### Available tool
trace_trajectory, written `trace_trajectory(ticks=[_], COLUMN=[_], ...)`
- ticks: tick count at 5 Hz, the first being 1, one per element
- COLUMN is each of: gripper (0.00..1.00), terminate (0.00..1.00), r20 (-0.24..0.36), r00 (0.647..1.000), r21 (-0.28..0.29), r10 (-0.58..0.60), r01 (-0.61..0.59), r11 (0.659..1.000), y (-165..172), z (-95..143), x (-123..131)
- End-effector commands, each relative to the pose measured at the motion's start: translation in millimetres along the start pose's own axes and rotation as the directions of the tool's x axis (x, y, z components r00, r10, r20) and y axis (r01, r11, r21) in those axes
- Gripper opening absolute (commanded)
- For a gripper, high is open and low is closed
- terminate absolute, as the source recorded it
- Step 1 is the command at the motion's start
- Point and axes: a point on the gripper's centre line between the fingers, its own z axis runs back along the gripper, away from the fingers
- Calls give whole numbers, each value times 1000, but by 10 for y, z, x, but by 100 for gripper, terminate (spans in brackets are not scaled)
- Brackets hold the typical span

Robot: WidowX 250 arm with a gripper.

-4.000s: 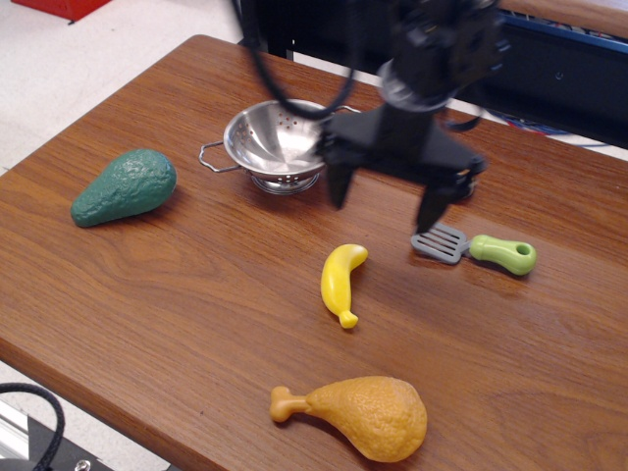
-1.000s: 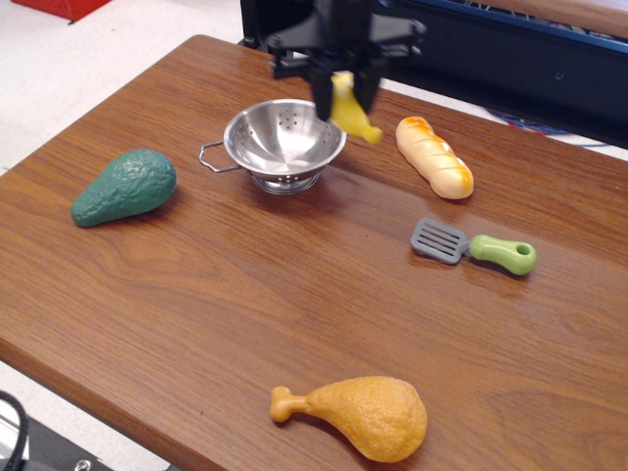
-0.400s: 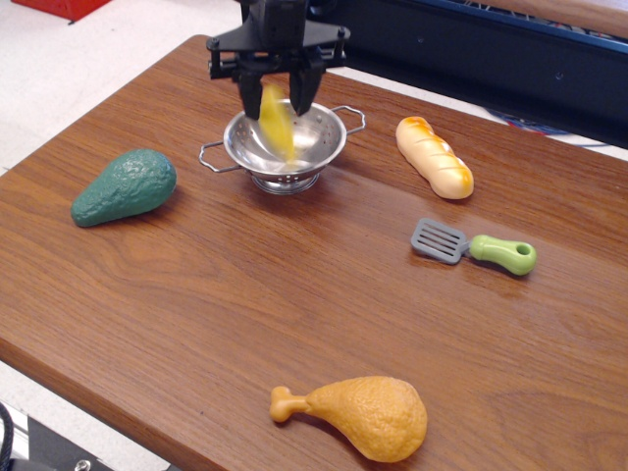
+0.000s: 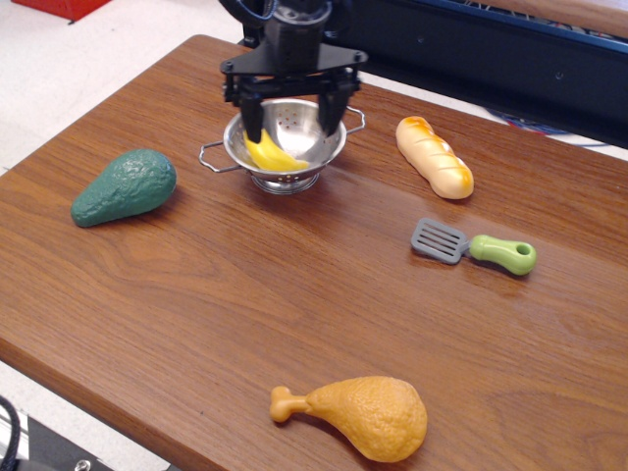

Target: Put banana in colander

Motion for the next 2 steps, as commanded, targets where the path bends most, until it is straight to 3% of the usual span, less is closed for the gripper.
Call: trace_trajectory(ticks=[1,2], gripper=[100,100], terminate=[0,100], r20=[36,36], r00=[998,998], r21=[-81,-81], r10=[-54,-54], r01=[57,57], r11=[995,995], y=[-11,-11], z=[344,344], x=[-72,-72])
